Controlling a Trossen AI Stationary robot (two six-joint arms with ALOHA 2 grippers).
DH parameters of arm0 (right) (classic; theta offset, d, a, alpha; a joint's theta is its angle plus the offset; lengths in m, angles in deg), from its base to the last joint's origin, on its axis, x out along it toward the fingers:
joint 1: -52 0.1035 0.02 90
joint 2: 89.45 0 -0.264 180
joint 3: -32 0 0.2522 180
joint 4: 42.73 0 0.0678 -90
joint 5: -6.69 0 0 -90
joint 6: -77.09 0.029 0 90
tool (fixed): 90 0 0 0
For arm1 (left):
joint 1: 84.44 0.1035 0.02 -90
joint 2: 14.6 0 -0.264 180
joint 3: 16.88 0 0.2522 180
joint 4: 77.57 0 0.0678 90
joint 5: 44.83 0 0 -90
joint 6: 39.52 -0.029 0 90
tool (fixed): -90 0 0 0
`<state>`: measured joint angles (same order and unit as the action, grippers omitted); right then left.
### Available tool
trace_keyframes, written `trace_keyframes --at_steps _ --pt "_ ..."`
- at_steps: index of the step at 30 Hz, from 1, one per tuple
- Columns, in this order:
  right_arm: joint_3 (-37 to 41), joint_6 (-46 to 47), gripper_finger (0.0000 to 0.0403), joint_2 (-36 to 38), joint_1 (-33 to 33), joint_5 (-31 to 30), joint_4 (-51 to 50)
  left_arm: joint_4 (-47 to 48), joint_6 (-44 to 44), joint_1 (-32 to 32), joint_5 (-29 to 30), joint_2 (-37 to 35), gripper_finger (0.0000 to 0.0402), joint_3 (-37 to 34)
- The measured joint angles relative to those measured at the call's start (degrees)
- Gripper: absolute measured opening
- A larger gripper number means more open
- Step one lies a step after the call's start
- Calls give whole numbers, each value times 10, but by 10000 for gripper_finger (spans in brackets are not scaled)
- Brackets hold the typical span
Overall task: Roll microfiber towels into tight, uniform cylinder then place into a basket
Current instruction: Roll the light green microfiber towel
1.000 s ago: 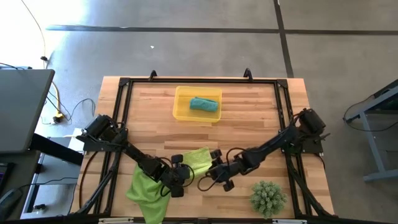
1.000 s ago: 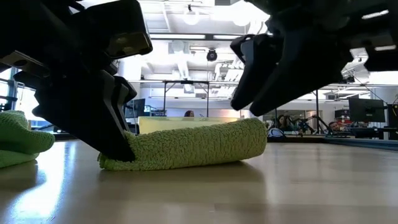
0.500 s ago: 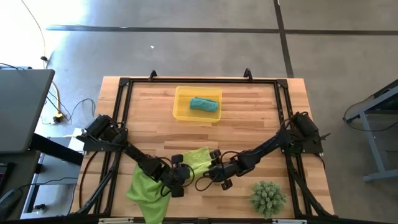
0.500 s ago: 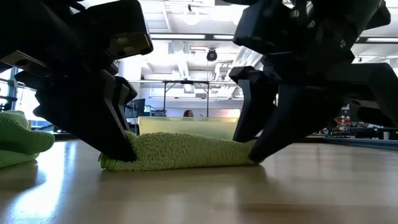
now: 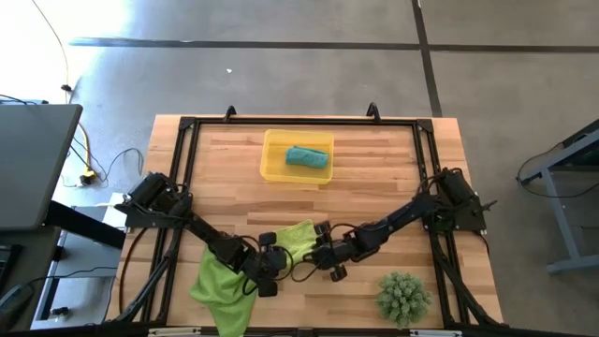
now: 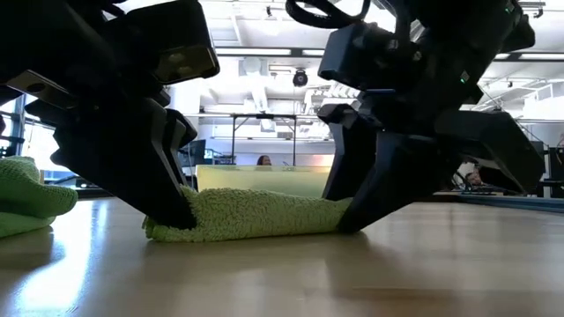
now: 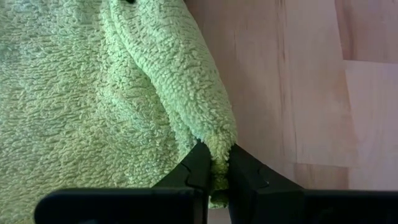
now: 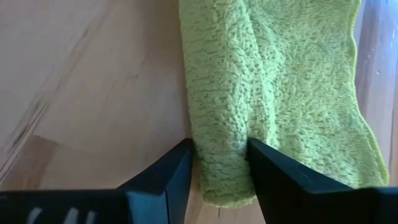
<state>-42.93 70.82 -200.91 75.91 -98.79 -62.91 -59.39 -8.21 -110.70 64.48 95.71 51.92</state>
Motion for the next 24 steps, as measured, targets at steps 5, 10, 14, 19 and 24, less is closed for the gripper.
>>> trace_keyframes --at_steps 5,10,14,19,24 --pt "-1 41 148 -3 -12 10 -4 -2 2 0 3 0 21 0" --pt "-1 94 112 -4 -19 31 -9 9 46 1 -3 -19 38 -1" --pt "-1 135 56 -5 -22 39 -13 22 68 3 -14 -49 68 -3" --pt "0 192 9 -5 -33 98 -17 55 76 4 -54 -91 102 -2" --pt "0 252 13 -5 -54 239 -8 66 44 -5 -48 -121 116 -2"
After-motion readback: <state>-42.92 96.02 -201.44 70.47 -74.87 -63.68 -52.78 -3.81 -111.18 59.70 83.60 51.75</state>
